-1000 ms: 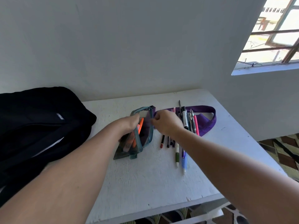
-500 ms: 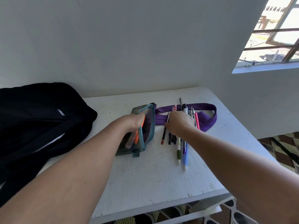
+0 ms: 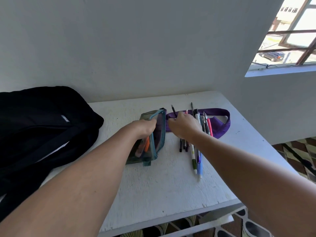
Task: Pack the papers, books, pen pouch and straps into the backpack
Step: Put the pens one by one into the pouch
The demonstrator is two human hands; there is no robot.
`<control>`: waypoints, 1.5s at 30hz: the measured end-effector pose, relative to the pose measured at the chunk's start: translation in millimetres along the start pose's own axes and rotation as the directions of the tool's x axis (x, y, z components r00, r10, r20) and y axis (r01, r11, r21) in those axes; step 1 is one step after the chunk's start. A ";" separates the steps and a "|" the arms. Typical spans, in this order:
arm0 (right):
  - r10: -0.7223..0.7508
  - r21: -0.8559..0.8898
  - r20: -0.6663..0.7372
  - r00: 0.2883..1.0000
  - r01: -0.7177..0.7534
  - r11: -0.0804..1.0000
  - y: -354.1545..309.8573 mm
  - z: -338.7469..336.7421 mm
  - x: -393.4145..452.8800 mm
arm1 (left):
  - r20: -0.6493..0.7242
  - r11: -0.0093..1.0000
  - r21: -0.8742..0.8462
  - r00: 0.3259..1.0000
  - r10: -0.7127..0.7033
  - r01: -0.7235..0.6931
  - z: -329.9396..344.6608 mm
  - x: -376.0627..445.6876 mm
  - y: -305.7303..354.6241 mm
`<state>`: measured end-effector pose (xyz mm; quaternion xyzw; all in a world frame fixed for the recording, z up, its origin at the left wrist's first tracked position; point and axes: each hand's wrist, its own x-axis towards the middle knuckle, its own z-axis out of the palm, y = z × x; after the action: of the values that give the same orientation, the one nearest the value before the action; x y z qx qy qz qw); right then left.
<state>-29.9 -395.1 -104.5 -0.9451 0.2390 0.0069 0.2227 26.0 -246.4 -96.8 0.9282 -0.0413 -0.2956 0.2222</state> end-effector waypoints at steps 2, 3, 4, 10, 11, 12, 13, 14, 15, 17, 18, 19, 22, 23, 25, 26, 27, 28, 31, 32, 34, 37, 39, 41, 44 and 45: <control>-0.006 -0.028 0.020 1.000 0.006 1.000 -0.9 -6.2 -2.5 | 0.005 1.000 -0.008 1.000 0.016 -0.016 -0.6 -2.4 1.7; 0.002 -0.081 0.048 0.999 0.002 0.997 0.3 -7.2 -3.5 | 0.003 1.000 -0.008 1.000 0.026 -0.026 -0.6 -3.4 1.7; 0.007 -0.159 0.067 0.998 0.004 0.987 3.2 -6.4 -4.0 | 0.000 0.999 -0.002 0.999 0.037 -0.037 -0.2 -5.0 1.7; -0.054 -0.421 0.038 0.998 0.065 0.905 11.1 8.7 -5.0 | -0.006 0.996 0.070 0.998 0.062 -0.061 -0.3 -5.0 -0.6; -0.059 -0.432 0.030 0.998 0.066 0.899 9.8 8.9 -4.7 | -0.004 0.995 0.074 0.998 0.067 -0.066 -0.3 -4.7 -0.9; -0.057 -0.439 0.023 0.998 0.061 0.896 9.1 9.2 -4.5 | -0.003 0.995 0.076 0.998 0.068 -0.067 -0.4 -5.6 -1.1; -0.051 -0.440 0.015 0.999 0.053 0.896 9.0 9.8 -4.0 | -0.003 0.995 0.079 0.998 0.066 -0.066 -0.2 -5.0 -1.3; -0.045 -0.437 0.010 0.999 0.045 0.898 9.7 10.7 -3.0 | -0.003 0.995 0.081 0.998 0.064 -0.064 -0.4 -5.4 -1.6; -0.041 -0.433 0.007 0.999 0.039 0.900 10.9 11.4 -2.3 | -0.002 0.995 0.083 0.998 0.063 -0.062 -0.3 -4.1 -2.1; -0.031 -0.415 -0.004 1.000 0.027 0.909 13.6 12.3 -1.4 | 0.004 0.995 0.082 0.998 0.060 -0.060 -0.2 -2.1 -2.7; -0.019 -0.394 -0.012 1.000 0.013 0.919 15.1 12.7 -1.4 | 0.002 0.995 0.082 0.998 0.059 -0.059 0.0 -2.1 -3.0; -0.007 -0.370 -0.022 1.000 -0.002 0.929 16.5 13.2 -0.9 | -0.002 0.995 0.080 0.998 0.057 -0.056 0.0 -1.6 -3.5; 0.013 -0.353 -0.022 1.000 -0.020 0.936 19.5 14.7 -0.7 | -0.009 0.995 0.079 0.999 0.054 -0.053 0.9 -1.1 -3.8; 0.010 -0.372 -0.008 1.000 -0.012 0.928 19.7 14.6 -1.0 | -0.010 0.995 0.083 0.998 0.055 -0.054 1.0 -0.3 -3.1; 0.008 -0.407 0.019 1.000 0.000 0.914 19.3 14.4 -2.2 | -0.002 0.996 0.081 0.999 0.047 -0.046 1.8 1.0 -3.1; 0.015 -0.413 0.030 0.999 -0.001 0.911 18.9 13.8 -2.9 | -0.002 0.996 0.076 0.999 0.046 -0.046 2.4 1.2 -3.2; 0.023 -0.411 0.044 0.999 -0.003 0.911 17.3 13.2 -4.0 | -0.005 0.997 0.069 0.999 0.046 -0.045 2.3 1.5 -3.5; 0.034 -0.400 0.055 0.998 -0.009 0.917 15.7 13.0 -6.1 | -0.008 0.997 0.063 0.999 0.044 -0.043 2.7 1.7 -4.1; 0.035 -0.298 0.012 0.999 -0.030 0.954 7.6 11.8 -8.1 | -0.016 0.999 0.042 0.999 0.036 -0.036 3.1 3.4 -5.2; 0.017 -0.239 -0.020 1.000 -0.021 0.971 4.6 10.9 -6.8 | -0.017 0.999 0.031 0.999 0.037 -0.037 2.8 3.2 -5.1; -0.016 -0.100 -0.096 0.995 0.006 0.995 0.1 8.1 -2.4 | -0.007 0.999 -0.003 0.999 0.049 -0.049 1.9 2.8 -4.5; -0.023 0.141 -0.166 0.986 0.047 0.989 -3.3 4.5 1.5 | 0.021 0.995 -0.084 0.998 0.063 -0.061 1.6 1.5 -3.9; 0.027 0.470 -0.159 0.987 0.052 0.881 -7.7 5.7 0.0 | 0.047 0.991 -0.125 0.998 0.048 -0.041 -0.1 0.5 -4.9; 0.144 0.773 -0.082 0.986 -0.028 0.634 -14.8 12.7 1.2 | 0.067 0.983 -0.182 0.997 0.043 -0.030 -2.3 1.6 -5.3; 0.187 0.873 0.114 0.976 -0.189 0.449 -26.3 30.4 0.5 | 0.015 0.956 -0.293 1.000 -0.017 0.020 -4.9 0.2 -1.3; 0.150 0.858 0.164 0.975 -0.216 0.466 -30.9 37.3 -2.6 | 0.004 0.941 -0.338 1.000 -0.030 0.030 -6.7 -0.7 0.4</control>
<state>-14.7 -353.8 -124.9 -0.6703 0.3016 -0.0603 0.6754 29.2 -244.0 -91.4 0.8771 0.0243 -0.3010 0.3736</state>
